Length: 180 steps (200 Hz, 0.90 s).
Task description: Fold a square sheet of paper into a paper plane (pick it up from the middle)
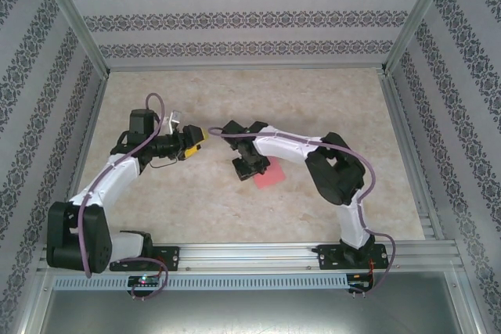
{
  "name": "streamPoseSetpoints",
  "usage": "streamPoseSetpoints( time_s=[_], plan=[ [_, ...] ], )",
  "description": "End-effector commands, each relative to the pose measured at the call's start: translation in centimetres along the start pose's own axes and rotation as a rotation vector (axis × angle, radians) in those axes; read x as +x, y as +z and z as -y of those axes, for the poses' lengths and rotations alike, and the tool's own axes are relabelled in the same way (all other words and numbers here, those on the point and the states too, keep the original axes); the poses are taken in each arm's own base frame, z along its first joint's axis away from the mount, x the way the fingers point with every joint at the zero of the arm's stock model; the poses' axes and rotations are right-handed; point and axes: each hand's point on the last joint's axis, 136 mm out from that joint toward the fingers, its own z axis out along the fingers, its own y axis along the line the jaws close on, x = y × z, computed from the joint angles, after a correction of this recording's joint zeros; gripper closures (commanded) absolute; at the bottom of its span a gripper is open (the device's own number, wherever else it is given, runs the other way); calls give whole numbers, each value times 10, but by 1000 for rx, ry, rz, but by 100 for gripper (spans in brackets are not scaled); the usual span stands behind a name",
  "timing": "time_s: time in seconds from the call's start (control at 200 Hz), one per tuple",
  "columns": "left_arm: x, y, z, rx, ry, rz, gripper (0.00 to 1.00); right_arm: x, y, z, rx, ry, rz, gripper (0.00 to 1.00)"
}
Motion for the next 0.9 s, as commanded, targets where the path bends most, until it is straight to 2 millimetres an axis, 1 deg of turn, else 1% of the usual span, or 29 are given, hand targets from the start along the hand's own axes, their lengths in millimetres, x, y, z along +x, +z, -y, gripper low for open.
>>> streamPoseSetpoints(
  time_s=[0.0, 0.08, 0.165, 0.28, 0.355, 0.48, 0.53, 0.609, 0.739, 0.894],
  plan=[
    [-7, 17, 21, 41, 78, -21, 34, -17, -40, -5, -141, 40, 140, 56],
    [-8, 35, 23, 37, 93, -53, 38, -15, -54, 4, -178, 66, 176, 53],
    [-8, 54, 28, 35, 111, -82, 43, -11, -63, 23, -183, 109, 203, 52],
    [-1, 82, 32, 11, 153, -131, 51, 1, -57, 53, -238, 210, 200, 53],
    [7, 100, 32, 1, 162, -172, 58, 5, -58, 65, -283, 255, 222, 53],
    [17, 128, 18, -48, 170, -219, 67, 12, -53, 81, -340, 325, 230, 52],
    [21, 136, 16, -62, 179, -234, 68, 15, -49, 88, -351, 349, 233, 51],
    [26, 149, 10, -92, 195, -253, 69, 17, -42, 92, -397, 376, 226, 50],
    [39, 170, 0, -148, 228, -308, 72, 21, -33, 102, -423, 413, 215, 50],
    [45, 182, -25, -235, 235, -347, 77, 19, -29, 107, -468, 442, 217, 50]
  ],
)
